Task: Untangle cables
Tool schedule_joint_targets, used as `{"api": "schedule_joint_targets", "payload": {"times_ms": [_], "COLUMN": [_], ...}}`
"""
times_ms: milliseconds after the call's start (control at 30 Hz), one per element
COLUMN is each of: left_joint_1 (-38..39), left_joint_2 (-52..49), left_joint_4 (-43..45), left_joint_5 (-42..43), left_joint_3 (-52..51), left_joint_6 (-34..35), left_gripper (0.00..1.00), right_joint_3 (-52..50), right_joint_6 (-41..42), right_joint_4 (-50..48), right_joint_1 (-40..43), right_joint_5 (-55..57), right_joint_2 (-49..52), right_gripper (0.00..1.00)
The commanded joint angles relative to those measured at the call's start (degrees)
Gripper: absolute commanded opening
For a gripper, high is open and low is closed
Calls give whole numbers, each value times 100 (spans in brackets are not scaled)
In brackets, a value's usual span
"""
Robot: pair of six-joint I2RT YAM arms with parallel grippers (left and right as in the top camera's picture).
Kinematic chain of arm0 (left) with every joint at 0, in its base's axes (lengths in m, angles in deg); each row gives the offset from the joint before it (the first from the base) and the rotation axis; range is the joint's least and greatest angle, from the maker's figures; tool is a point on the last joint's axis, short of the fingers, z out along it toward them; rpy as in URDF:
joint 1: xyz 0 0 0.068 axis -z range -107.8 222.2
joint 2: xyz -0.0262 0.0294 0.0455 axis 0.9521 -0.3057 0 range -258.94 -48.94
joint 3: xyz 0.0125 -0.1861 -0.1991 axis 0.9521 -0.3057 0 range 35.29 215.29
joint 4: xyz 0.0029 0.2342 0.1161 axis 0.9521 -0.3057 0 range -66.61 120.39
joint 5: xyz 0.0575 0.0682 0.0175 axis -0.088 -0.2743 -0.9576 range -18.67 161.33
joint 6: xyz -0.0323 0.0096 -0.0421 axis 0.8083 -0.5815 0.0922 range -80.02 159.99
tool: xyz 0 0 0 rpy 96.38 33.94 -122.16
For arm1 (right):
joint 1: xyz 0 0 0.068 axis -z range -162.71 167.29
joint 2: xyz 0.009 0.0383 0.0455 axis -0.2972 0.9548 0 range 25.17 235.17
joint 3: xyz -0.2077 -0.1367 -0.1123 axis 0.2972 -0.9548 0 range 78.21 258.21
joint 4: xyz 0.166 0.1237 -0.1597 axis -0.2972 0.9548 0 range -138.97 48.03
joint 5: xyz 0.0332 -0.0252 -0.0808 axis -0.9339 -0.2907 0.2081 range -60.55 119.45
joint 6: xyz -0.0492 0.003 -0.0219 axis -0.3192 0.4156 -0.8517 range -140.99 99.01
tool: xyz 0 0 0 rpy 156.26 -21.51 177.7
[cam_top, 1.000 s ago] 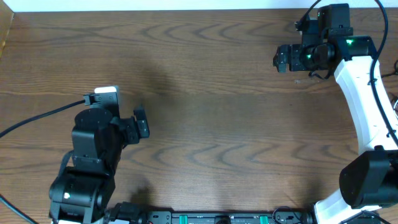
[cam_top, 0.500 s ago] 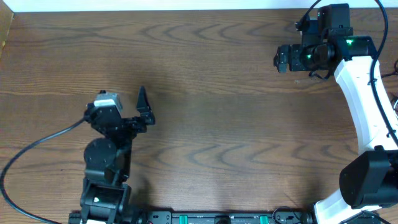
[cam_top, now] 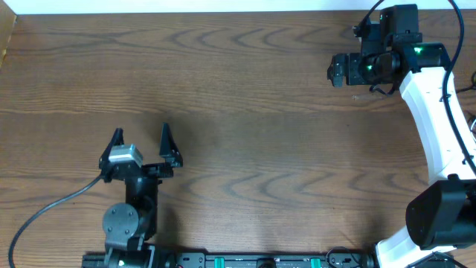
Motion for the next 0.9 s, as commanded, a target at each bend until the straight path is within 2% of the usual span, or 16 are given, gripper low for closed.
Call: {"api": "schedule_joint_targets", "payload": {"times_ms": [0, 333, 533, 667, 867], "left_joint_1": [13, 13, 13, 13, 13], "left_joint_2": [466, 1611, 1613, 1613, 1613], "left_joint_4": [133, 1373, 1250, 728, -706], "left_joint_5": [-177, -236, -245, -267, -260], "left_joint_3": [-243, -1423, -1414, -1414, -1414], "left_joint_6": [-81, -74, -81, -81, -76], "left_gripper": [97, 97, 97, 97, 97], "right_joint_3": [-20, -17, -20, -17, -20], "right_joint_6": [-70, -70, -70, -70, -70], "right_joint_4": [9, 9, 9, 9, 9], "right_joint_1": [-13, -13, -13, -13, -13], "right_joint_5": [-15, -15, -15, -15, -15], "right_joint_2": [-68, -68, -68, -68, -68], "right_gripper": [99, 99, 99, 99, 99]}}
